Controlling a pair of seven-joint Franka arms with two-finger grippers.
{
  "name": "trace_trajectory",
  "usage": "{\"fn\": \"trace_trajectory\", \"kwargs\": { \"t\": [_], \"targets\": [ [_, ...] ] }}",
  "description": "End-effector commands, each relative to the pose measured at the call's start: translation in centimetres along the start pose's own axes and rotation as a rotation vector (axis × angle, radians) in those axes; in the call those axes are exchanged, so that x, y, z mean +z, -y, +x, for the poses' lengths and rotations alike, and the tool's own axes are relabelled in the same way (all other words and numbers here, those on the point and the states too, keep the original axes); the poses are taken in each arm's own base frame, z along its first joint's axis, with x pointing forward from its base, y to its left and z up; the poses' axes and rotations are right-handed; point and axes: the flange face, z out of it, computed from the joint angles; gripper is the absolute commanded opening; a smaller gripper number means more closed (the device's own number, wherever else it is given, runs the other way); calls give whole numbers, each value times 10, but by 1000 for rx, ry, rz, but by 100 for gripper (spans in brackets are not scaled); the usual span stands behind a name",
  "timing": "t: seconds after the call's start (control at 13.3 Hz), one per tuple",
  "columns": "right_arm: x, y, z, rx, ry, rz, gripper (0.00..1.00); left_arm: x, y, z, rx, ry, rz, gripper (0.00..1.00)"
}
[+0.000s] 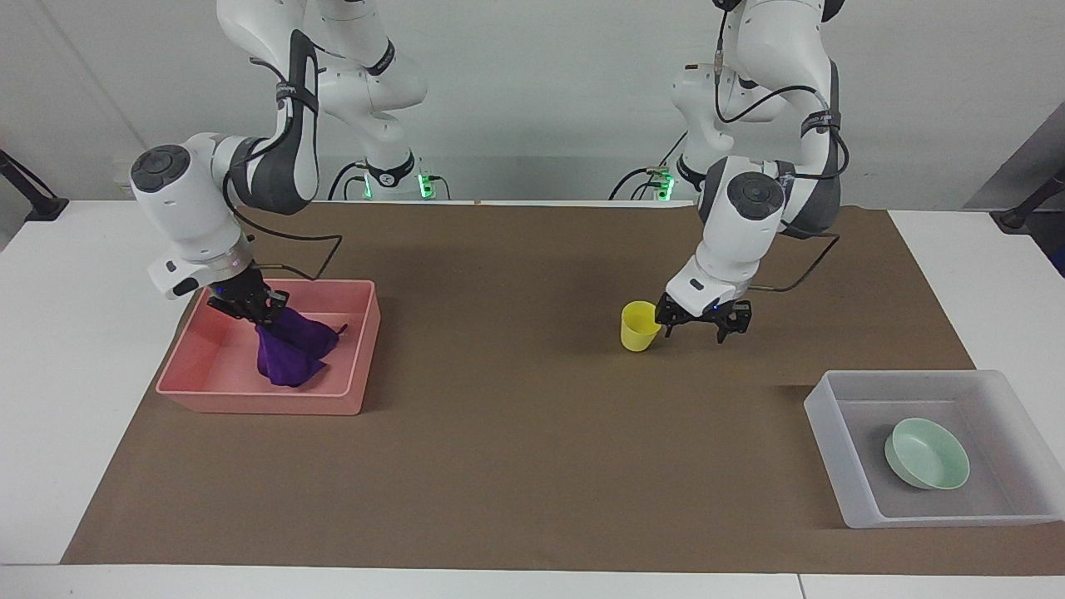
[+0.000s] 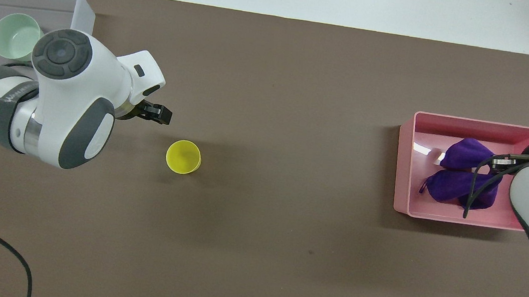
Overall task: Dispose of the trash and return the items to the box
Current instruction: 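Grasp the yellow cup rim with the left gripper while the right gripper releases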
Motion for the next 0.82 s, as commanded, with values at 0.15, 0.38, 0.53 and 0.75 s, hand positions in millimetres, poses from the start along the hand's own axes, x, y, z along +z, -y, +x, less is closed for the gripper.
{"fn": "trace_trajectory", "kwargs": {
  "t": [0.15,0.38,0.53,0.75],
  "targets": [
    [18,1,-13,15,-44,23,0,23,-10,-44,-18,-53,-37,100],
    [19,1,-12,14,-43,21,1,26,-12,-46,-24,-56,-48,86],
    [19,1,-11,14,-43,21,6,25,-12,-44,-46,-70,-61,43],
    [16,2,-10,17,-40,23,62,25,-20,-45,-75,-76,-66,23]
  ]
}}
